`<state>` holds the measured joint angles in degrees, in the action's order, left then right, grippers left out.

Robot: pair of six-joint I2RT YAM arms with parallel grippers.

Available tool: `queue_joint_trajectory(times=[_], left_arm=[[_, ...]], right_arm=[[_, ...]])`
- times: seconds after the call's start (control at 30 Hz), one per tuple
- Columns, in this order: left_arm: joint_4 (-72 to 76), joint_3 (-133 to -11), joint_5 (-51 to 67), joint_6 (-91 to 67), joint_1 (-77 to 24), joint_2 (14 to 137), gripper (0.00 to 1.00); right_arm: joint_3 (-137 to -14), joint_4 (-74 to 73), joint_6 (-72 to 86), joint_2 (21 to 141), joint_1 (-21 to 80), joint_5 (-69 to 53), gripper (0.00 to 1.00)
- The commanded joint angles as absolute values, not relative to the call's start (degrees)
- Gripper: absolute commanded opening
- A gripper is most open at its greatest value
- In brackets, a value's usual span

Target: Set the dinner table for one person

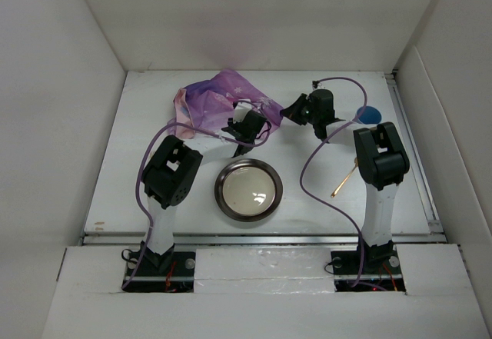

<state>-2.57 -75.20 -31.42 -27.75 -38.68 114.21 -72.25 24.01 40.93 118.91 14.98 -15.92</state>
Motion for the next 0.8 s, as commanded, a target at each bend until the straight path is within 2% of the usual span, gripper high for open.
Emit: queue_joint_trajectory(times=[0.0,0.03,0.07,0.23,0.37,0.5,0.7,0.77], left_arm=[[-3.07,-77.08,-34.80,-26.10,-38.94,113.20,0.28],[-3.69,-77.43,-34.89,-26.28,-38.94,113.64,0.26],[-4.13,-77.43,-35.15,-26.45,-38.94,113.82,0.19],[-3.78,-75.06,-35.94,-28.39,-38.94,111.54,0.00],[-3.34,-73.47,-37.00,-27.86,-38.94,104.87,0.00],[-1.32,-76.11,-37.89,-24.44,-37.28,92.42,0.00],[-0.97,-86.82,-24.53,-23.03,-23.94,80.61,0.00],[-2.71,-91.64,-20.60,-23.46,-18.49,78.76,0.00]], right_arm=[[-71.98,27.68,40.52,115.75,14.50,-16.52,0.00],[-72.07,27.77,40.69,115.93,14.50,-16.61,0.00],[-72.24,27.69,40.69,115.93,14.50,-16.70,0.00],[-71.63,27.68,40.43,115.66,14.50,-16.35,0.00],[-71.72,27.16,40.52,114.53,13.89,-17.05,0.00],[-74.17,24.36,39.30,110.50,13.89,-17.40,0.00],[-82.24,13.20,31.40,99.60,14.41,-12.49,0.00],[-84.71,9.17,28.58,92.50,14.41,-9.77,0.00]])
